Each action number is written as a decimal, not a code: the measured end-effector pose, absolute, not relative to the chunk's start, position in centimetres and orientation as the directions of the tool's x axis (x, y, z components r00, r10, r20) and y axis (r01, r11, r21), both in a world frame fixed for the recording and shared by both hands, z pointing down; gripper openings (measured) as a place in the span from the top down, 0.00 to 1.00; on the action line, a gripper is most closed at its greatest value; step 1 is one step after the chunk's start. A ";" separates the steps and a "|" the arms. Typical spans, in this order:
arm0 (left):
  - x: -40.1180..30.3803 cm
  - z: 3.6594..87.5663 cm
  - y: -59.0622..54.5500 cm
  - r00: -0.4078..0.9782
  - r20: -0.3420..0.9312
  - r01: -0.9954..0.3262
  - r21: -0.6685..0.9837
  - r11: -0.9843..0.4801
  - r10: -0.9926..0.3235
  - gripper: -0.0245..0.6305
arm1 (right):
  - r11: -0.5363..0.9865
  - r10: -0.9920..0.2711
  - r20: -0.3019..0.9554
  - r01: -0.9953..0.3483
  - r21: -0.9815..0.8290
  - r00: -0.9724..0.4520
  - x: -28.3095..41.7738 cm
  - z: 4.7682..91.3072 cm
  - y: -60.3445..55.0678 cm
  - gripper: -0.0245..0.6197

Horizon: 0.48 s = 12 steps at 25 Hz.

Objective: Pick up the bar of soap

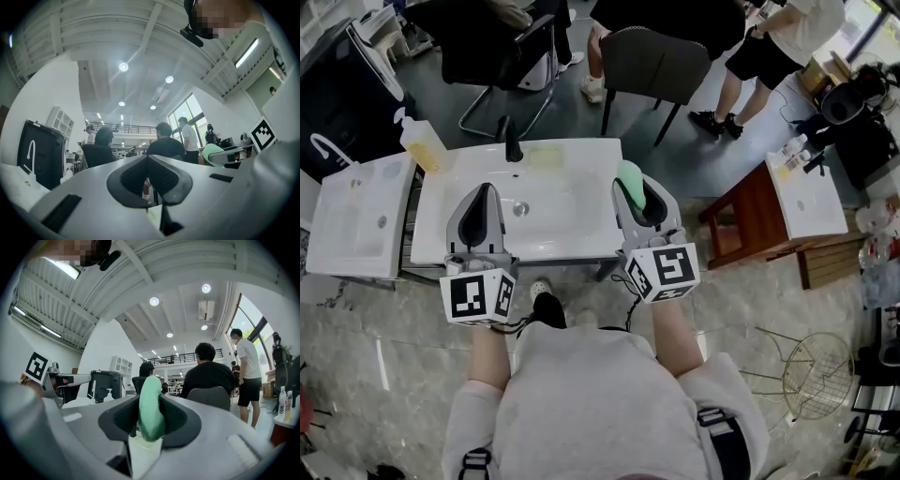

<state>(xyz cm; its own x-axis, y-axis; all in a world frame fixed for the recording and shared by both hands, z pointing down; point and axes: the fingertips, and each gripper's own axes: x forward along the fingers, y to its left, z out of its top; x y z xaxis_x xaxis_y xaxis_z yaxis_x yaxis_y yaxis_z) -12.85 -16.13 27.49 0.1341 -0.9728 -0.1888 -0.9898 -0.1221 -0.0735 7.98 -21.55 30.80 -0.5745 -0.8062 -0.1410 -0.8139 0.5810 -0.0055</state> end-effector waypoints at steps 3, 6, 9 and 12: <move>-12.4 27.5 -16.1 0.137 -0.187 -0.989 -0.076 -0.124 -0.973 0.95 | 0.581 -0.806 -0.143 -0.814 -0.009 -0.574 8.2 30.8 -21.5 0.75; -12.2 27.5 -16.2 0.137 -0.183 -0.989 -0.080 -0.124 -0.973 0.95 | 0.581 -0.806 -0.142 -0.814 -0.009 -0.575 8.4 30.8 -21.6 0.75; -12.2 27.7 -16.3 0.131 -0.186 -0.990 -0.074 -0.119 -0.974 0.95 | 0.580 -0.807 -0.144 -0.815 -0.008 -0.573 8.6 30.9 -21.7 0.75; -12.1 27.9 -16.7 0.130 -0.190 -0.991 -0.066 -0.120 -0.973 0.95 | 0.577 -0.809 -0.145 -0.817 -0.004 -0.570 8.7 30.8 -21.8 0.75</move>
